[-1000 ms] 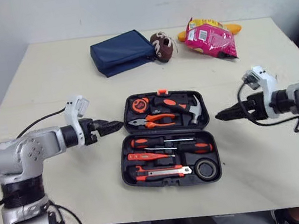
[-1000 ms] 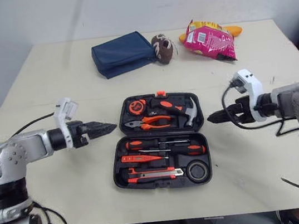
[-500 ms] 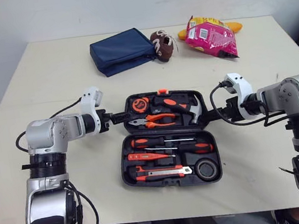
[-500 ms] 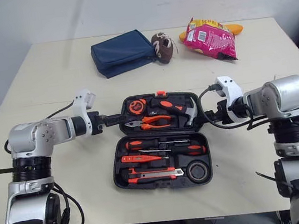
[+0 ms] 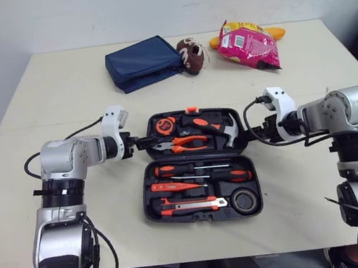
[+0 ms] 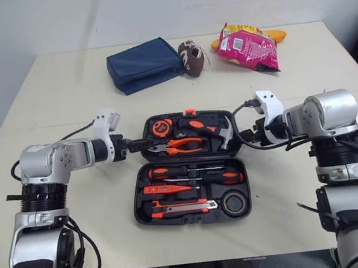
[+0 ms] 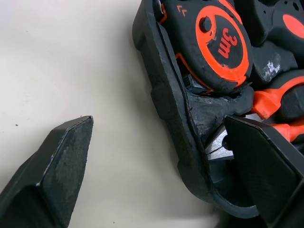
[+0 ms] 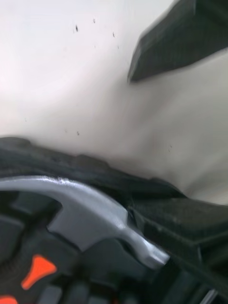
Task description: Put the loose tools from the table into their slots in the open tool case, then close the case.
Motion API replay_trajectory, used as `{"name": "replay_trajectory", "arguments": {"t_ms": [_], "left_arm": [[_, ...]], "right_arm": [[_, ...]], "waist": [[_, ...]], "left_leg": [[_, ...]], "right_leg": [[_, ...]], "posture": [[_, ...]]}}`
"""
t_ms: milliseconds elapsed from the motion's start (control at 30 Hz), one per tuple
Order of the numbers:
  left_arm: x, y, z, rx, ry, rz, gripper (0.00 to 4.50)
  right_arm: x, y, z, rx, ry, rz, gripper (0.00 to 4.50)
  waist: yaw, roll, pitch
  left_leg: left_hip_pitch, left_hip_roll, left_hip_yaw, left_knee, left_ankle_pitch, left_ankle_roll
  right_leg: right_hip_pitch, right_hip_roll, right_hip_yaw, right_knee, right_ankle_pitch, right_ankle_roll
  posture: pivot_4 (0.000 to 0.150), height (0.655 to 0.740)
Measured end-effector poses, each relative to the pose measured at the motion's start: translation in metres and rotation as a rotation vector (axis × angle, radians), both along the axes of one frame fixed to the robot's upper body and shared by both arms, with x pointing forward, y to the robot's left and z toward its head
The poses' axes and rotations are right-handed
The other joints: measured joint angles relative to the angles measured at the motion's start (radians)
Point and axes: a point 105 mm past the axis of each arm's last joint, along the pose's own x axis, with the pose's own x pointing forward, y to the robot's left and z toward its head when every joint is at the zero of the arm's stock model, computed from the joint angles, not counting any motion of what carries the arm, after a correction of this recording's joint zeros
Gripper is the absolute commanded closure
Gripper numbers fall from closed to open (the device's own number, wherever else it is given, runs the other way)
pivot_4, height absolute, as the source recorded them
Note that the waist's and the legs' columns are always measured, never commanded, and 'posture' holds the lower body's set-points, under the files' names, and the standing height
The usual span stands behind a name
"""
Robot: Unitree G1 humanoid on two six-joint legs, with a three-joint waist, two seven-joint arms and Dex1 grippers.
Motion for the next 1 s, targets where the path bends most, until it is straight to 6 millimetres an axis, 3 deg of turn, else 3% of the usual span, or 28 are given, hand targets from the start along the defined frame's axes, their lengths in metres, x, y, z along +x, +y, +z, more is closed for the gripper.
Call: {"name": "replay_trajectory", "arguments": {"t_ms": [167,267,467,733,1000], "left_arm": [[-0.001,-0.009,0.000,-0.030,-0.004,-0.027,3.45],[0.000,-0.009,0.003,-0.065,-0.021,-0.021,4.46],[0.005,-0.006,0.009,-0.157,-0.177,0.004,4.46],[0.007,0.004,0.029,-0.117,-0.586,-0.023,4.46],[-0.001,0.014,0.021,0.180,-1.056,-0.018,4.46]], "right_arm": [[0.001,0.010,0.002,0.077,0.001,0.000,4.33],[0.003,0.006,0.004,0.102,-0.015,-0.039,4.50],[0.008,0.007,0.009,0.144,-0.205,-0.026,4.50],[0.015,0.010,0.031,0.101,-0.654,0.078,4.50],[0.007,0.014,0.027,-0.290,-1.150,0.308,4.50]], "waist": [[0.000,-0.001,-0.001],[0.003,-0.001,-0.001],[0.003,-0.001,-0.001],[0.002,-0.001,0.000],[0.005,-0.001,0.000]], "left_leg": [[0.003,0.000,0.000,0.001,0.001,0.000],[0.003,-0.001,0.000,0.000,0.002,0.001],[-0.002,-0.001,0.000,-0.001,0.002,0.001],[-0.019,0.000,0.003,-0.002,0.003,0.000],[-0.021,-0.001,0.004,-0.001,0.001,0.004]], "right_leg": [[0.002,0.000,0.000,0.001,0.000,0.000],[0.003,-0.001,0.000,0.001,0.001,-0.001],[-0.001,0.000,0.000,0.000,0.002,0.000],[-0.022,0.001,0.001,0.002,0.002,0.000],[-0.023,0.000,0.001,0.000,0.002,0.001]], "posture": [[0.150,0.7400],[0.150,0.7400],[0.150,0.7400],[0.150,0.7400],[0.150,0.7400]]}}
